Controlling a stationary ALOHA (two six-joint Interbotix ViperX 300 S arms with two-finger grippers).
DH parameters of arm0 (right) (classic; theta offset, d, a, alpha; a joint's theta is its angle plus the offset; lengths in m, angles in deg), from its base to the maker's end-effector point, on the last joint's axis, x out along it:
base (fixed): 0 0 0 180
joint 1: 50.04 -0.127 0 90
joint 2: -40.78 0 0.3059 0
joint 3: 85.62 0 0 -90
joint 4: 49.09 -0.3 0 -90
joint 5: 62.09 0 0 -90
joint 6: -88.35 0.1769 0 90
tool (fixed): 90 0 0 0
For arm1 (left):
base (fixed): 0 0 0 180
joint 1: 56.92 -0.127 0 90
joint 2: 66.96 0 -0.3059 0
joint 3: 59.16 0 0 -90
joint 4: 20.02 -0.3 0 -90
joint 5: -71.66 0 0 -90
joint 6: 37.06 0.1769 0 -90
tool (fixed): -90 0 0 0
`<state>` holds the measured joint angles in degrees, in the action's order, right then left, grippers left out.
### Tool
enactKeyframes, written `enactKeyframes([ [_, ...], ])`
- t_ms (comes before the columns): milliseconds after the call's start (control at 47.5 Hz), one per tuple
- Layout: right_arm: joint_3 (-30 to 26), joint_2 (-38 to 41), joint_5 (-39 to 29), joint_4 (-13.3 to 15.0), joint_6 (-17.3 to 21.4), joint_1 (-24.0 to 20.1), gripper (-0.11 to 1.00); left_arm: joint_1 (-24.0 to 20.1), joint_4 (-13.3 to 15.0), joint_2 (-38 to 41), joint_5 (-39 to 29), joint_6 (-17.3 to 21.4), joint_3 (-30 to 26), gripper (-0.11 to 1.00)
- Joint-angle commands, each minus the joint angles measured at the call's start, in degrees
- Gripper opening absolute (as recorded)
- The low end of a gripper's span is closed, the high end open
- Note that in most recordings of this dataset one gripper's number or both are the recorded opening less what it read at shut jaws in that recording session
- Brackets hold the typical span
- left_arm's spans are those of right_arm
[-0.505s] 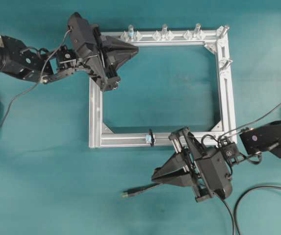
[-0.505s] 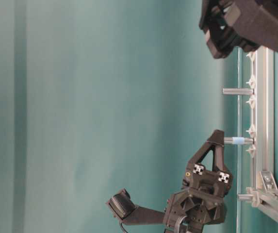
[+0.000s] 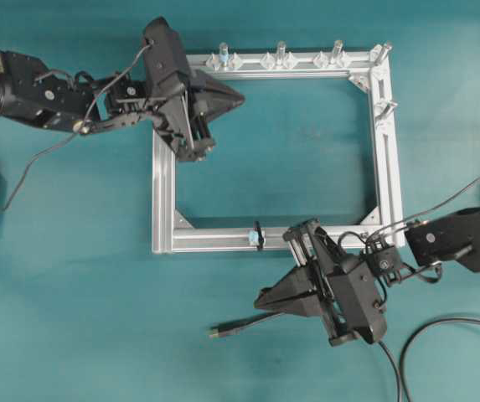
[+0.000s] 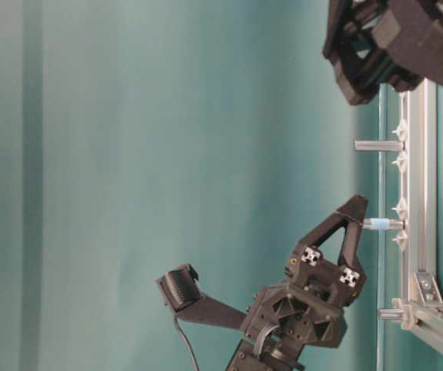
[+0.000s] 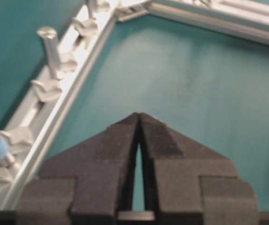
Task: Insert the wire through the string loop located in the center.
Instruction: 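Lower the right gripper onto the black USB cable near its plug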
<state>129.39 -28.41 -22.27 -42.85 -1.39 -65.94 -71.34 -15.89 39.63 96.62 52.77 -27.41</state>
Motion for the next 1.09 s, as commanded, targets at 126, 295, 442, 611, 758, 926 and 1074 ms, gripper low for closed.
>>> enactKeyframes([
  [126, -1.0, -0.8, -1.0, 0.2, 0.0, -0.1, 0.0, 1.4, -0.2, -4.0, -1.8, -0.1, 1.3, 0.0],
  [295, -1.1, -0.8, -1.1, 0.2, 0.0, -0.1, 0.0, 1.5, -0.2, -6.3, -4.8, 0.0, 1.8, 0.0],
  [442, -1.1, -0.8, -1.6, 0.2, 0.0, -0.1, 0.0, 1.5, -0.2, -7.9, -5.3, 0.0, 2.5, 0.0],
  [611, -1.5, -0.8, -2.7, 0.2, 0.0, -0.1, 0.28, 1.8, -0.2, -8.4, -5.3, -0.1, 3.1, 0.0],
  [758, -2.0, -0.7, -3.6, 0.2, 0.0, -0.3, 0.41, 2.0, -0.2, -8.4, -5.3, -0.1, 3.0, 0.0],
  [926, -2.2, -0.3, -3.6, 0.2, 0.1, -0.6, 0.41, 2.0, -0.2, -8.4, -5.3, -0.1, 3.0, 0.0],
  [1074, -2.8, 0.6, -3.8, 0.2, 0.1, -1.6, 0.41, 2.1, -0.2, -8.4, -5.3, -0.1, 3.2, 0.0],
])
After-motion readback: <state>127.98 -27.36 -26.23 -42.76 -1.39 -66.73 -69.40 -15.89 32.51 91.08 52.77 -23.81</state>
